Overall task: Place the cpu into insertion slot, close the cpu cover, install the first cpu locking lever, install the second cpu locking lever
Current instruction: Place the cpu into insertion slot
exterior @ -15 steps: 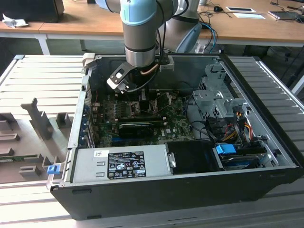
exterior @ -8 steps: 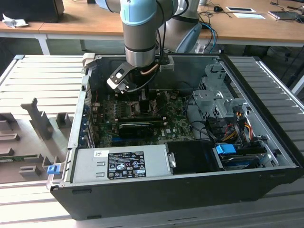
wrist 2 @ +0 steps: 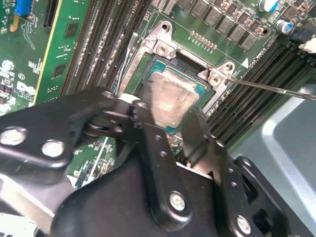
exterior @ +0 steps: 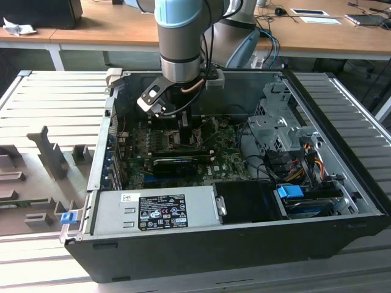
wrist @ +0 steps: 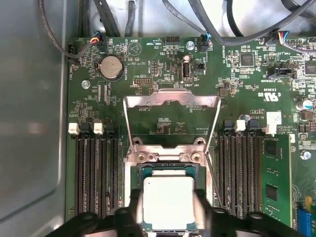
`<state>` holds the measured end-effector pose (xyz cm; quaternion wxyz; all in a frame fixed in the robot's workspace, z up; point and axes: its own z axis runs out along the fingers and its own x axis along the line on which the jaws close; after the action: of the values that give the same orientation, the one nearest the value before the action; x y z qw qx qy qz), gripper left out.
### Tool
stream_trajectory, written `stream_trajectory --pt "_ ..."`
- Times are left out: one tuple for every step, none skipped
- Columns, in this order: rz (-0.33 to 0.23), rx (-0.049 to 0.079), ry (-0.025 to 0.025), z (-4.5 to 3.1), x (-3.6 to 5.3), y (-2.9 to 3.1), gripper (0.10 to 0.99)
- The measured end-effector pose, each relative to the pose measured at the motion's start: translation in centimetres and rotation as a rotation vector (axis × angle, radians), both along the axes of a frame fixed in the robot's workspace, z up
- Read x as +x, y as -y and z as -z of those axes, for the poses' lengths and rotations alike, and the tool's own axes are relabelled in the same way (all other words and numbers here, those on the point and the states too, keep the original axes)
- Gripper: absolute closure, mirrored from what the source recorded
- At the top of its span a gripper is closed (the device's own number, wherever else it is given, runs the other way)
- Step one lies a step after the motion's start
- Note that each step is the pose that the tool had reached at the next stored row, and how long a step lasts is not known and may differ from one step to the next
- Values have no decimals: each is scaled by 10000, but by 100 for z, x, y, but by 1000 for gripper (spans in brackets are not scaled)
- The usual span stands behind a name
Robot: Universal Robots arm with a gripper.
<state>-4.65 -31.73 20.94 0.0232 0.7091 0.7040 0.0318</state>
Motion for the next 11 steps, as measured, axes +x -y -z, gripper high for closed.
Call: stream_trajectory --pt "0 -1 -1 -3 0 0 627" --pt "-1 -5 0 -12 0 0 690" --pt "-2 -8 0 -17 1 0 749" --pt "-1 -12 0 -27 0 0 871" --pt "0 -17 0 -34 0 0 929" --pt "-1 -18 0 -39 0 0 980" --pt "-1 -19 0 -43 0 0 980" --pt "-1 -19 0 -47 0 0 980" --pt "-1 -19 0 -50 0 0 980" --pt "0 -18 0 -55 0 0 980" --pt "0 -18 1 -58 0 0 980"
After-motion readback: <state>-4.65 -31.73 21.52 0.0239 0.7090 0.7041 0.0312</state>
